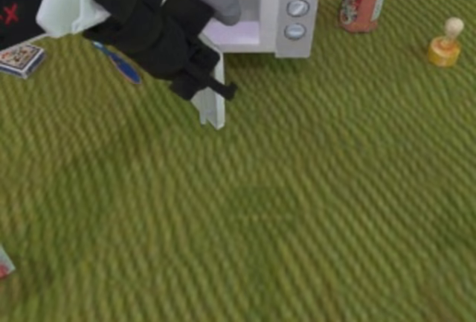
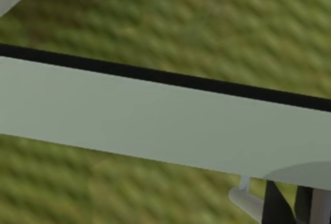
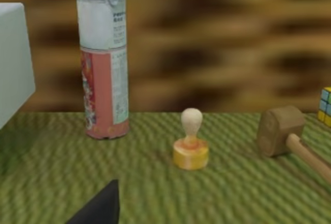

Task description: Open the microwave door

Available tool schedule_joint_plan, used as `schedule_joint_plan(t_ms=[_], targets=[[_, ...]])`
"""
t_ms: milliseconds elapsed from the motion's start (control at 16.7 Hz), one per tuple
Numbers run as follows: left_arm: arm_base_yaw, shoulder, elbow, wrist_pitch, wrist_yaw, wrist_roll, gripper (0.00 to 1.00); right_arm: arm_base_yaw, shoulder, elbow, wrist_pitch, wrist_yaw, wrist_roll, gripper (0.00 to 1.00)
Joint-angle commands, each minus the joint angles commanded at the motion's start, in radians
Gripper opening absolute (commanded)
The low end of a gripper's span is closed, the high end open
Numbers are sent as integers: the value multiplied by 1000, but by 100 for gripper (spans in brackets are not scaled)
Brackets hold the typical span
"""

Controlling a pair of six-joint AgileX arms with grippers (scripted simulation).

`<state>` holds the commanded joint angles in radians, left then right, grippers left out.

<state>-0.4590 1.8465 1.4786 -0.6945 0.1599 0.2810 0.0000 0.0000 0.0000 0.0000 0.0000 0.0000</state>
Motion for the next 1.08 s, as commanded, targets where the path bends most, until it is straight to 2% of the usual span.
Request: schedule_joint_plan(t_ms=[660, 1080], targets=[[-3, 3, -4, -1, 7, 0, 0, 0, 0, 0, 0, 0, 0, 100], [60, -35, -40, -28, 84, 161, 0, 0, 0, 0, 0, 0, 0, 100]])
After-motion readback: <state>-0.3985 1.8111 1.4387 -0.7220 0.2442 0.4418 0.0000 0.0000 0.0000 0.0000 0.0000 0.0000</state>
